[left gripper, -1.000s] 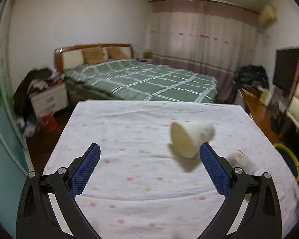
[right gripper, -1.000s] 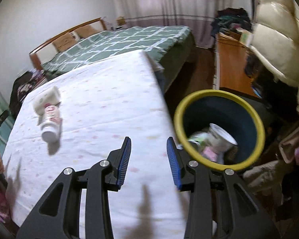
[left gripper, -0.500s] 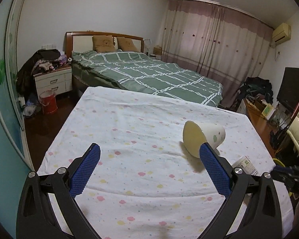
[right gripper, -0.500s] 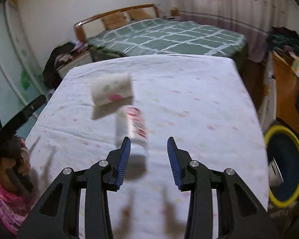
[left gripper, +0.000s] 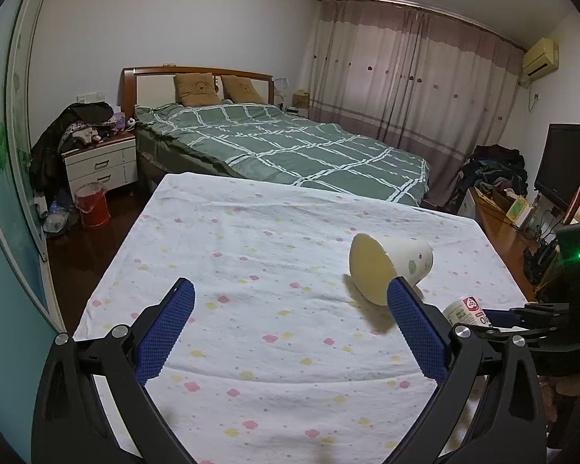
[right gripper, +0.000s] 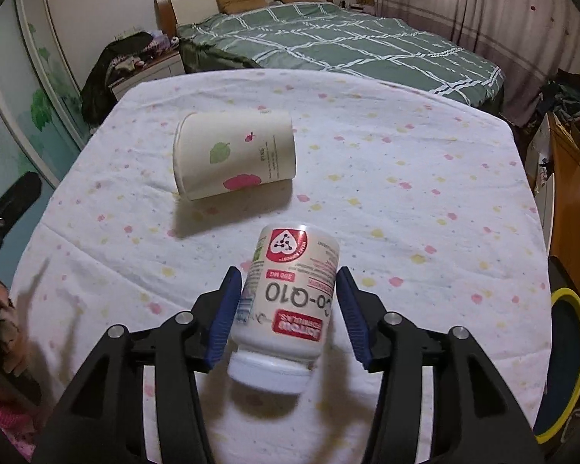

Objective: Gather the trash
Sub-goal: 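Carry the supplement bottle to the yellow bin and open the right tool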

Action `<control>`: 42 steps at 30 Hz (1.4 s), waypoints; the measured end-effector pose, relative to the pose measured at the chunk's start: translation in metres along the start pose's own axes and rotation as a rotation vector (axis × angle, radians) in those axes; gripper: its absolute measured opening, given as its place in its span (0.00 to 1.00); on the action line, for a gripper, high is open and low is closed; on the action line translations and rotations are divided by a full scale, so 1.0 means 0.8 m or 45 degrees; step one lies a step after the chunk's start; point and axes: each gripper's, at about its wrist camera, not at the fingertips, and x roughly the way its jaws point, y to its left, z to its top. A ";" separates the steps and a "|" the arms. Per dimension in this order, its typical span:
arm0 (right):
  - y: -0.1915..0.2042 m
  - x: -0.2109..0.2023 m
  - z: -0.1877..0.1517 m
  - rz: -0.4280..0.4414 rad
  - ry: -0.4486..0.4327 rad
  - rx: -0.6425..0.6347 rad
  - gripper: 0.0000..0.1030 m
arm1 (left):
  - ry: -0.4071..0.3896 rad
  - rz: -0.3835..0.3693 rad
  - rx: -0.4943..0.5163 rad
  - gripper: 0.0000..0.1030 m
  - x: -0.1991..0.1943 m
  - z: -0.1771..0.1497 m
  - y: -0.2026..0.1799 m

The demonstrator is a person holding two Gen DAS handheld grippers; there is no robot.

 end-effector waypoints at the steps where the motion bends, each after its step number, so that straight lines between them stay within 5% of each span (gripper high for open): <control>1: 0.000 0.004 0.000 0.001 0.012 0.003 0.47 | 0.000 -0.002 -0.001 0.95 0.000 0.000 0.000; 11: -0.002 0.017 -0.005 0.037 0.050 0.042 0.44 | 0.003 -0.004 0.003 0.95 -0.002 0.001 -0.004; 28: -0.121 -0.104 -0.056 0.035 -0.232 0.317 0.44 | 0.012 0.006 0.028 0.95 0.000 -0.003 -0.010; 42: -0.307 -0.135 -0.140 -0.319 -0.204 0.639 0.44 | 0.029 0.012 0.059 0.95 0.005 -0.008 -0.015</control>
